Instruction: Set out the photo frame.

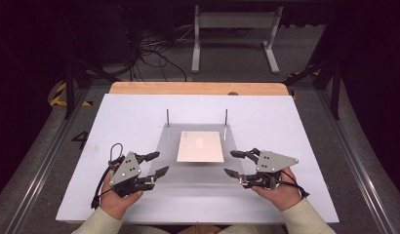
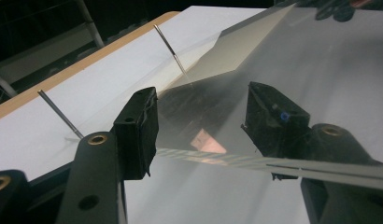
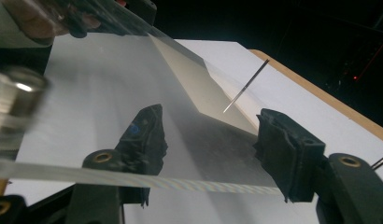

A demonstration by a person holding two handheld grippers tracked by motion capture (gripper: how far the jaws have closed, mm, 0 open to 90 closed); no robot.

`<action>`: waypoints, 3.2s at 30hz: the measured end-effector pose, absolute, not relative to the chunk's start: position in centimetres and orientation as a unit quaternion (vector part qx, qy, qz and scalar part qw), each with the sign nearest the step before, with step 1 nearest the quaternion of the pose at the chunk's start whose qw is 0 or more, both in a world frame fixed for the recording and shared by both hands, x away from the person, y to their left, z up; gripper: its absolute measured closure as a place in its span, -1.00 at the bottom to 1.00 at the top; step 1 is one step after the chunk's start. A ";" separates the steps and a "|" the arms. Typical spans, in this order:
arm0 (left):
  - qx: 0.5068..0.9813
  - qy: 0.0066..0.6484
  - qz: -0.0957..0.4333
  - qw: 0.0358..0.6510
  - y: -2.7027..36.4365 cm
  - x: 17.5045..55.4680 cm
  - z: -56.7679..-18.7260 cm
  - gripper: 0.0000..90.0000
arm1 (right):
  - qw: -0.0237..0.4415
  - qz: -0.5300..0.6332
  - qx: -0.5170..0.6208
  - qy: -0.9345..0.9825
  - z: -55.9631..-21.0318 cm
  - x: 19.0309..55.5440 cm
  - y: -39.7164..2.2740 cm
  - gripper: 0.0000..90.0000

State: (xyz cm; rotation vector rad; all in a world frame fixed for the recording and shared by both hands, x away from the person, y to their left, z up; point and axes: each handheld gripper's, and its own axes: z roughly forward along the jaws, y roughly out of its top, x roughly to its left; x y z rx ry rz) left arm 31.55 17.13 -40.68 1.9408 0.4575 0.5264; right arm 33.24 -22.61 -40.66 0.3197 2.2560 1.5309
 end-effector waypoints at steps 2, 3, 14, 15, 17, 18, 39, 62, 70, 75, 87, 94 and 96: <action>0.808 0.188 0.222 0.513 17.1 31.5 -40.7 0.02 | 0.189 0.555 0.118 0.801 -41.0 33.7 -22.6 0.03; 0.808 0.188 0.221 0.513 17.1 31.5 -40.7 0.03 | 0.193 0.559 0.115 0.798 -41.2 33.9 -22.6 0.07; 0.799 0.190 0.255 0.511 16.8 31.6 -39.4 0.17 | 0.225 0.565 0.119 0.785 -40.5 34.3 -22.5 0.23; 0.796 0.188 0.261 0.513 16.8 31.6 -39.2 0.18 | 0.231 0.566 0.120 0.782 -40.3 34.4 -22.5 0.25; 0.794 0.180 0.269 0.515 16.9 31.5 -38.4 0.23 | 0.249 0.561 0.118 0.781 -39.7 34.4 -22.6 0.29; 0.789 0.177 0.270 0.522 16.9 31.4 -38.1 0.24 | 0.257 0.559 0.115 0.780 -39.4 34.3 -22.6 0.30; 0.746 0.175 0.333 0.549 15.6 30.7 -32.2 0.40 | 0.368 0.566 0.135 0.725 -34.1 32.0 -22.9 0.31; 0.738 0.220 0.262 0.582 15.3 29.9 -30.1 0.36 | 0.297 0.587 0.174 0.732 -31.3 30.3 -24.0 0.30; 0.716 0.221 0.267 0.606 15.5 30.8 -30.8 0.18 | 0.301 0.610 0.167 0.714 -32.0 31.6 -24.0 0.25; 0.714 0.233 0.265 0.604 15.8 31.8 -31.6 -0.04 | 0.299 0.611 0.183 0.709 -32.7 33.0 -24.2 0.19; 0.733 0.246 0.253 0.581 15.5 33.5 -33.3 -0.16 | 0.305 0.590 0.196 0.721 -34.0 35.3 -23.9 0.11; 0.743 0.256 0.239 0.570 15.5 34.4 -34.2 -0.18 | 0.309 0.591 0.205 0.717 -34.3 36.1 -23.8 0.06; 0.746 0.257 0.231 0.570 15.6 34.6 -34.4 -0.23 | 0.307 0.593 0.206 0.716 -34.4 36.3 -23.8 0.01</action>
